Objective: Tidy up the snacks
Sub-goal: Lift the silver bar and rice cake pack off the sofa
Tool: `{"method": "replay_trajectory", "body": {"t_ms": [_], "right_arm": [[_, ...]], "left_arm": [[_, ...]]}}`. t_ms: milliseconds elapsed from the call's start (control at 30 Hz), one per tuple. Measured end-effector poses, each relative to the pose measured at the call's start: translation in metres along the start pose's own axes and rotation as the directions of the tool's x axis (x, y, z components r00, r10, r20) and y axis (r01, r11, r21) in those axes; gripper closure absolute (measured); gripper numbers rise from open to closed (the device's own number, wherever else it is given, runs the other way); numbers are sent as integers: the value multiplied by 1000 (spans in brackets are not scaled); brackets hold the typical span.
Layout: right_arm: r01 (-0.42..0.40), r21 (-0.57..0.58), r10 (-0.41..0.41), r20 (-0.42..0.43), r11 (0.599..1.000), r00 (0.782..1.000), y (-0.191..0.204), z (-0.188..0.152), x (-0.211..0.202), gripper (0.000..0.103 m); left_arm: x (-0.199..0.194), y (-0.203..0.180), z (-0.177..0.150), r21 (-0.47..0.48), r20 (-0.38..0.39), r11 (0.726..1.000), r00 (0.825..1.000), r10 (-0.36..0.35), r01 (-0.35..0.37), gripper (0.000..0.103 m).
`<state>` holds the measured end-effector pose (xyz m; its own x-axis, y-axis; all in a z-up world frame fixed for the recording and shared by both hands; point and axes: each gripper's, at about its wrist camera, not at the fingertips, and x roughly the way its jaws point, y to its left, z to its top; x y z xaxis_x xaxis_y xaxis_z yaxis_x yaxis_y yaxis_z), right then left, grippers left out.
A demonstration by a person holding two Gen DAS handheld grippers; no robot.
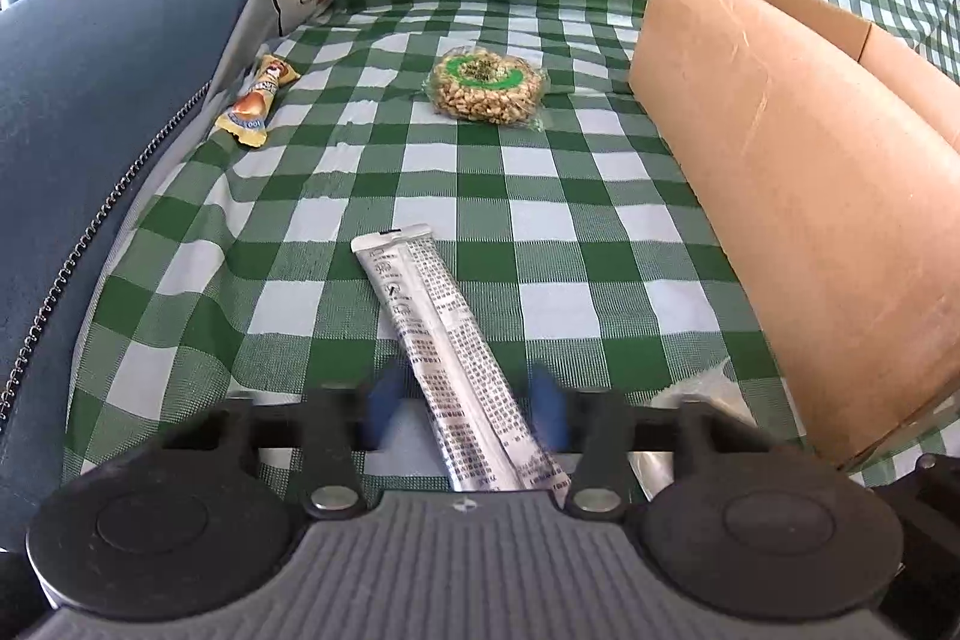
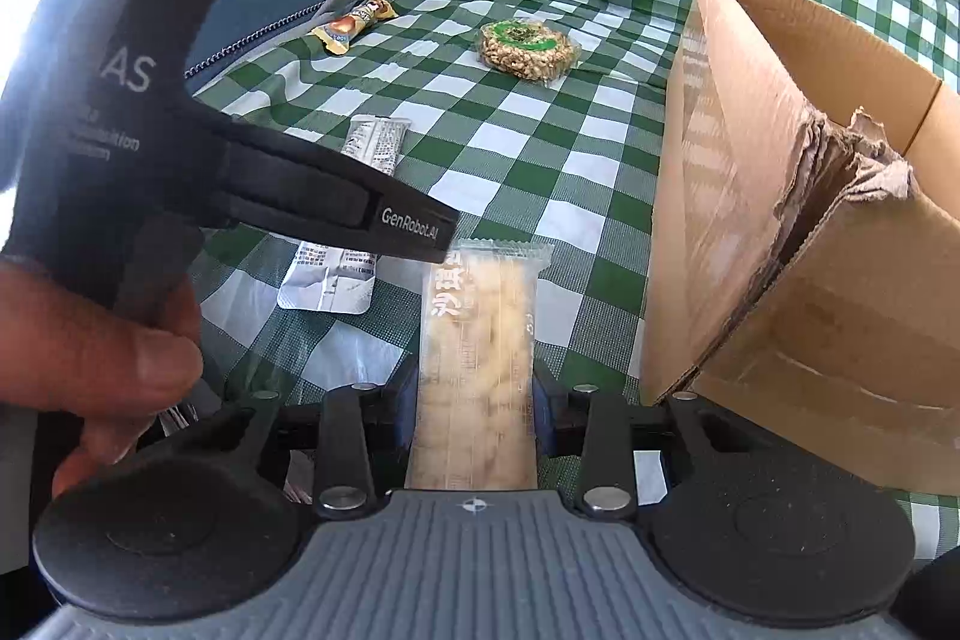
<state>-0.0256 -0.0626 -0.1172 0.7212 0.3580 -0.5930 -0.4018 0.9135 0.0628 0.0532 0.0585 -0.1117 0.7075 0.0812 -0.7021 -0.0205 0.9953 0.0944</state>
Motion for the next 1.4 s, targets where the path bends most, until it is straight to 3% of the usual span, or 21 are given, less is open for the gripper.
{"method": "replay_trajectory", "body": {"t_ms": [33,267,700,1400], "right_arm": [[1,-1,-1,0,1000,1000,0,0,0,64],[3,-4,-3,1,1000,1000,1,1,1,64],[5,-3,-5,8,1000,1000,2,1,-1,65],[16,-5,-15,153,1000,988,2,10,-30,65]], "left_arm": [[-1,2,0,-10,-2,1000,1000,-5,5,81],[-9,13,5,-87,15,995,999,-46,48,97],[-26,28,9,-181,102,978,991,-91,108,98],[-40,40,14,-244,166,959,980,-107,146,98]]}}
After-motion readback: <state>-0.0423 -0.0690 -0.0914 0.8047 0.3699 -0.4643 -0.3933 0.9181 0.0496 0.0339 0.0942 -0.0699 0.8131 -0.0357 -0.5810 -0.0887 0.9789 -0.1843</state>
